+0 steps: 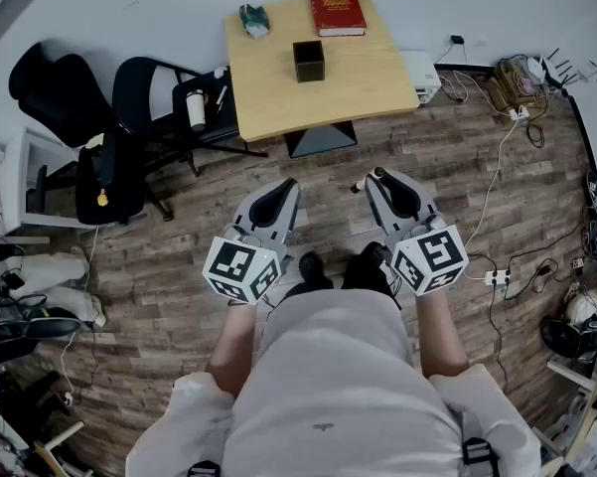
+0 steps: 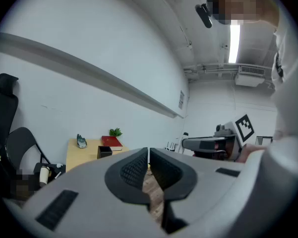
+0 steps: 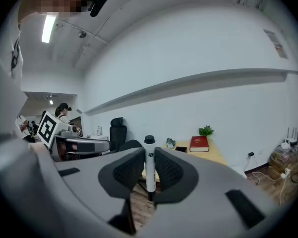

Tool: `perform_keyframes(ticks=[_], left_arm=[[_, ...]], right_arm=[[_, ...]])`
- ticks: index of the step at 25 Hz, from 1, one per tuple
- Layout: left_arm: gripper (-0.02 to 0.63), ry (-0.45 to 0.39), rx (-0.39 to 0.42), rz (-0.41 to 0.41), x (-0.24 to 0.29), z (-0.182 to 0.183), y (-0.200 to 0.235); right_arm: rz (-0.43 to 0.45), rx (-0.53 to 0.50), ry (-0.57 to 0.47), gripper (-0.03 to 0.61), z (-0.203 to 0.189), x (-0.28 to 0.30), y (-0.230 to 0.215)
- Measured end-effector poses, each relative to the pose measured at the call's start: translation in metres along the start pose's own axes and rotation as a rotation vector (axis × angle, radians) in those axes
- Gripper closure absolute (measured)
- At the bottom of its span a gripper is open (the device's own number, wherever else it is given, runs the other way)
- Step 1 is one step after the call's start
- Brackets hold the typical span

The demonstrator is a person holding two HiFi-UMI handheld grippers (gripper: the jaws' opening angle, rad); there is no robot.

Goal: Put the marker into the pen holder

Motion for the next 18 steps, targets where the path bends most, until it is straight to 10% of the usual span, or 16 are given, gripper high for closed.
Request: perform_keyframes(ticks=[18], left_arm=[[0.598,0.015,0.017,-0.015,-0.007,0.002,0.018]], right_arm=[[-0.066,0.013,-0.013,0.511,-0.003,0.009,0.004]])
Point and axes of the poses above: the fingertips, and each gripper's own axes: x forward along the fingers, y to its left, z out of its top, the point moved 3 cm from there along -x, backward along the fingers, and after that the axes turned 12 degrees about -y, right-handed, at the moved point
